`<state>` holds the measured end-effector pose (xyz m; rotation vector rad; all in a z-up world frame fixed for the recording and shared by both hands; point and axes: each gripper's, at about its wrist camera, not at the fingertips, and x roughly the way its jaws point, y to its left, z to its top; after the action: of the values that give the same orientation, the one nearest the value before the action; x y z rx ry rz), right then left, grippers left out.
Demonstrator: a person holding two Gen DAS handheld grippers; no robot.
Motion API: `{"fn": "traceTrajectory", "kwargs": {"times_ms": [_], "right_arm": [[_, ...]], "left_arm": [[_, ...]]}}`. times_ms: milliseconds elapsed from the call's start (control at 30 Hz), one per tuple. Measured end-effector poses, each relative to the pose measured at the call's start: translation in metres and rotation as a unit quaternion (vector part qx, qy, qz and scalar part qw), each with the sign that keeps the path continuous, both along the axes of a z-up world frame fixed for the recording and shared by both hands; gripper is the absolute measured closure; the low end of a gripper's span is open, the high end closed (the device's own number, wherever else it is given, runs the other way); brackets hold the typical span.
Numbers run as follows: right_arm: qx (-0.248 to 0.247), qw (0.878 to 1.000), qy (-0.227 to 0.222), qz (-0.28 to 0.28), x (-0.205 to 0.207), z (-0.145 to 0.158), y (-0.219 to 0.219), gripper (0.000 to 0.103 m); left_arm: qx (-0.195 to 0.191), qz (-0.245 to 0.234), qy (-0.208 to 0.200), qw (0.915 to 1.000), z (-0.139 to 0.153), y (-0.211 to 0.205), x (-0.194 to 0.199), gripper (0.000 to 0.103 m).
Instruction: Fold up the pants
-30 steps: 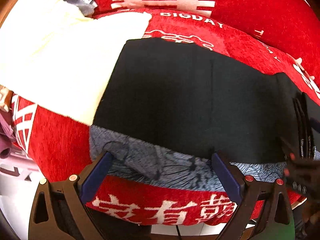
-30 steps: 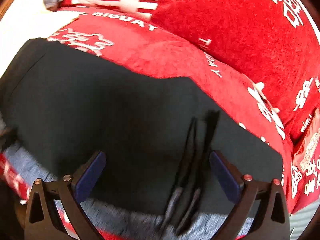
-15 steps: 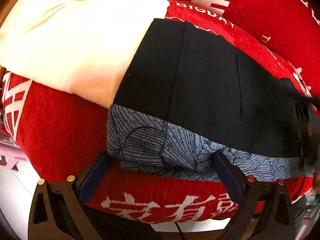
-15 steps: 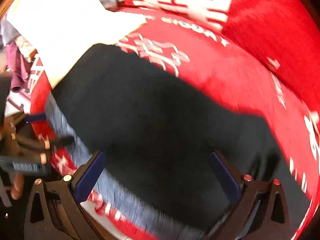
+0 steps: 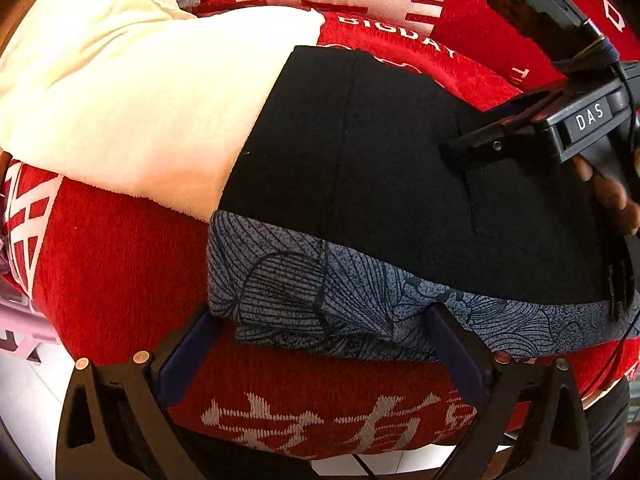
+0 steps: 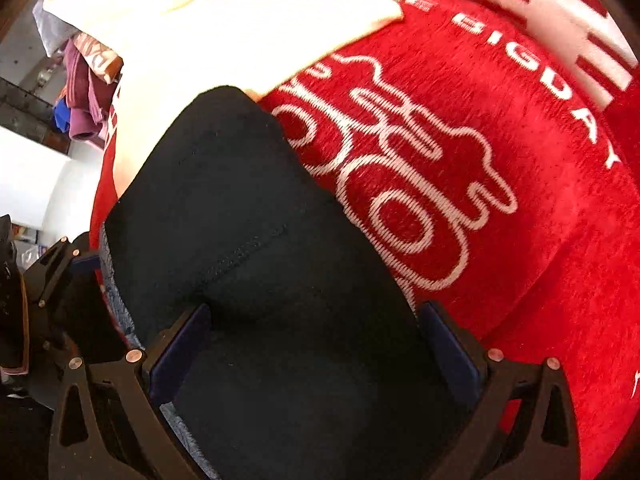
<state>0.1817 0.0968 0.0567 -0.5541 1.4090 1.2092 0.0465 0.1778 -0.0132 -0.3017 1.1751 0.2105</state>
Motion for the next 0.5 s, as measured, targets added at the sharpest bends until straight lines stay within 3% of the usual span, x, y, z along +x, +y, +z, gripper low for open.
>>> {"fn": "traceTrajectory", "kwargs": {"times_ms": [100, 167, 233, 333, 500], "right_arm": [[0.002, 0.999, -0.042, 0.032, -0.019, 0.014, -0.006, 0.028], [0.002, 0.994, -0.096, 0.053, -0.037, 0.028, -0.012, 0.060], [0.005, 0.990, -0.130, 0.061, -0.048, 0.039, -0.017, 0.077], [0.027, 0.986, -0.155, 0.056, -0.063, 0.060, -0.031, 0.084], [0.059, 0.979, -0.190, 0.050, -0.084, 0.089, -0.052, 0.084]], "left_arm": [[-0.013, -0.004, -0.001, 0.9999, 0.001, 0.003, 0.000, 0.001], [-0.032, -0.010, -0.005, 0.9994, 0.004, 0.009, -0.002, 0.001], [-0.064, -0.015, -0.015, 0.9977, 0.009, 0.019, -0.006, 0.001], [-0.103, -0.023, -0.042, 0.9935, 0.020, 0.039, -0.015, 0.001], [-0.090, -0.112, -0.106, 0.9839, 0.054, 0.049, -0.019, 0.001]]}}
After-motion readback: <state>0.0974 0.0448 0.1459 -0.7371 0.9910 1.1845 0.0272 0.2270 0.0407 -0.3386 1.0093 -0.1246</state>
